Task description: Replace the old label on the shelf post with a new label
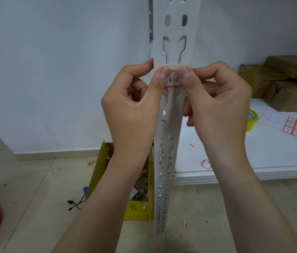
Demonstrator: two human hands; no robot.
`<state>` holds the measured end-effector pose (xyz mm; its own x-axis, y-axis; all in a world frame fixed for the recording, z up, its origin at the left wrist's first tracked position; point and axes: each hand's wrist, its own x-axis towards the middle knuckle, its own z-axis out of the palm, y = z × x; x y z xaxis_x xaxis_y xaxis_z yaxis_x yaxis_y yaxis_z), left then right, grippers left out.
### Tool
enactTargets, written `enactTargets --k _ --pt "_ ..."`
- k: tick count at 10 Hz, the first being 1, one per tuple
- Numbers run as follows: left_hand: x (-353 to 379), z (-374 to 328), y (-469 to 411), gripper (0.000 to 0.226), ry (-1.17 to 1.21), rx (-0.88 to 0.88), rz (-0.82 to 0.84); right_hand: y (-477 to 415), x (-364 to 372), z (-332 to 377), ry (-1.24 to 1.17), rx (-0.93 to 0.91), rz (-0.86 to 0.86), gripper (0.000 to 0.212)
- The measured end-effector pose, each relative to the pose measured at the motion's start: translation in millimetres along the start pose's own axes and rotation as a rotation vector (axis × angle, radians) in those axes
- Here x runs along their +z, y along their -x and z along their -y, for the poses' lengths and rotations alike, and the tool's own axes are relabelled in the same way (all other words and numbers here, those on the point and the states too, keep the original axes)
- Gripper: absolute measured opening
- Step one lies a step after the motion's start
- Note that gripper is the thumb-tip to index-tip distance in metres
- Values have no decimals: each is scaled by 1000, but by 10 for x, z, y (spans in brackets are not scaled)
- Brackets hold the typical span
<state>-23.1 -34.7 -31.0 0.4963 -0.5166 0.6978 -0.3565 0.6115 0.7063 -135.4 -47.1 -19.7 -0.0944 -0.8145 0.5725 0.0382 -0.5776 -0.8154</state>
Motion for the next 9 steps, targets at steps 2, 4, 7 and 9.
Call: enactTargets --k 2,4,7,9 --pt "-26 39 -13 9 1 -1 6 -25 -28 -22 -6 -2 12 27" --pt "-74 106 5 24 -4 24 32 -29 -75 -105 -59 -2 50 23" --pt "-137 141 57 40 -55 22 152 6 -163 -125 90 -71 113 14" --pt "-532 19 256 23 -123 -250 252 201 -433 104 310 14 221 37"
